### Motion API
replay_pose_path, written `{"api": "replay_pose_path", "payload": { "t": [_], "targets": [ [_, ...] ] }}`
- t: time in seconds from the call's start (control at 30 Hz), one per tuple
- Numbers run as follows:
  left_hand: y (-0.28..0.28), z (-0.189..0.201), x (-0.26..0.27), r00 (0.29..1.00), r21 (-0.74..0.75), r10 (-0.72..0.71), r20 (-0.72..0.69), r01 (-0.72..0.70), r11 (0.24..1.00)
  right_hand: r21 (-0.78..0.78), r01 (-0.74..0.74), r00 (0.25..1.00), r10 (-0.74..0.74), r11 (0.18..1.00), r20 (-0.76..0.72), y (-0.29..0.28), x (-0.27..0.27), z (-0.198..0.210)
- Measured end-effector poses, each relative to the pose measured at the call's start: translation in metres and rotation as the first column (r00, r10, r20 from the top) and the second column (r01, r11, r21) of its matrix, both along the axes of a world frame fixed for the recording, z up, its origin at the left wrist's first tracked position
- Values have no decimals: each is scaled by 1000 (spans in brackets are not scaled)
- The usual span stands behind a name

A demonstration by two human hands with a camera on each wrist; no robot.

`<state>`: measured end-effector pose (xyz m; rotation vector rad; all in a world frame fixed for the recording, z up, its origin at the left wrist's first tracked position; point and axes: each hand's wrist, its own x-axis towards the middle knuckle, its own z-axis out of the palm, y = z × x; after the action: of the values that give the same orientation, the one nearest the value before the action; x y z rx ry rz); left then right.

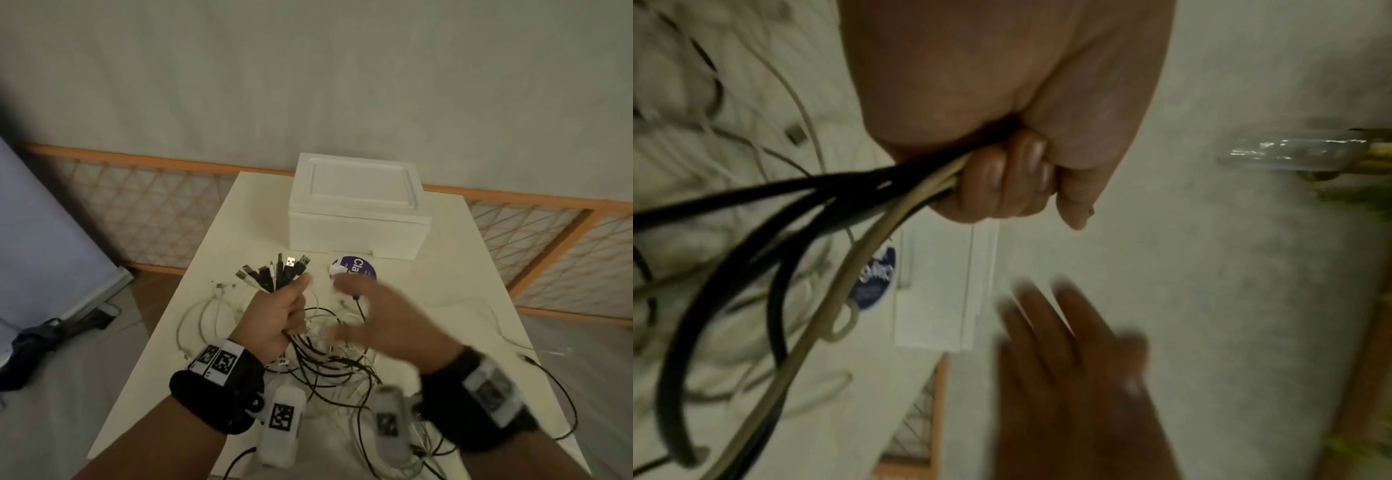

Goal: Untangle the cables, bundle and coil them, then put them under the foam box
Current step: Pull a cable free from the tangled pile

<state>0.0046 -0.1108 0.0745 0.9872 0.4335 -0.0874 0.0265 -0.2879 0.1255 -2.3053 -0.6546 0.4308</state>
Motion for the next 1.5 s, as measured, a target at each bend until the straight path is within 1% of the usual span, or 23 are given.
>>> {"api": "replay_pose_path", "payload": {
  "t": [0.03,0.07,0.1,0.13,0.2,0.3,0.33,0.4,0.5,0.53,0.6,0.7,0.8,0.87,0.93,1.0,1.07,1.13,1.17,1.27,1.33,1.43,1.5],
  "targets": [
    [-5,10,-2,999,-54,-16,30,18,998,-50,-178,980,173,983,-99,19,-9,-13],
    [-7,20,-5,998,-98,-28,58,34,995,-111,-295,949,278,949,-147,31,-15,-28],
    [-5,30,-8,995,-129,-40,87,51,990,-174,-346,934,321,922,-156,37,-18,-40],
    [1,38,-13,992,-150,-47,119,64,987,-237,-354,934,330,905,-135,36,-17,-51],
    [25,49,-22,985,-183,-15,170,47,982,-351,-299,953,297,888,-61,18,-13,-67],
    [67,55,-38,981,-203,98,168,-62,977,-312,-137,988,154,940,28,-24,-5,-79],
    [79,54,-42,978,-205,143,154,-110,973,-323,-87,990,118,942,76,-36,-2,-80],
    [94,51,-50,970,-209,208,129,-178,961,-376,5,983,63,926,170,-51,3,-78],
    [104,50,-56,958,-219,257,124,-226,949,-387,98,956,21,917,292,-64,11,-73],
    [106,51,-57,955,-214,269,127,-238,947,-413,106,945,37,904,324,-66,13,-73],
    [108,54,-57,950,-196,280,135,-251,948,-521,122,935,78,845,346,-68,16,-74],
    [102,54,-53,951,-185,273,143,-246,952,-629,181,934,67,756,350,-72,14,-79],
    [95,48,-48,951,-197,267,153,-236,952,-621,276,920,-16,734,390,-86,18,-79],
    [90,40,-43,953,-214,267,142,-234,948,-616,275,944,-84,738,320,-102,21,-82],
    [83,29,-37,954,-249,281,101,-249,936,-545,228,972,-154,807,179,-118,23,-86],
    [75,15,-33,953,-280,300,53,-274,920,-388,221,974,-221,895,46,-131,23,-90],
    [69,3,-30,948,-298,317,22,-296,907,-263,262,962,-273,928,-4,-143,23,-91],
    [66,-4,-29,945,-302,327,1,-311,901,-228,308,950,-310,924,27,-152,24,-94],
    [65,-5,-28,945,-295,328,-6,-315,902,-250,330,944,-323,910,68,-155,24,-97],
    [61,-4,-27,947,-264,321,-8,-312,913,-374,438,898,-382,817,217,-158,20,-105],
    [59,-2,-25,949,-252,315,-9,-307,918,-435,466,885,-396,771,245,-164,16,-112],
    [56,-2,-23,947,-253,319,-27,-315,915,-380,525,843,-405,761,353,-174,10,-119],
    [55,-4,-23,944,-261,328,-42,-327,908,-382,549,824,-404,744,397,-183,7,-118]
  ]
}}
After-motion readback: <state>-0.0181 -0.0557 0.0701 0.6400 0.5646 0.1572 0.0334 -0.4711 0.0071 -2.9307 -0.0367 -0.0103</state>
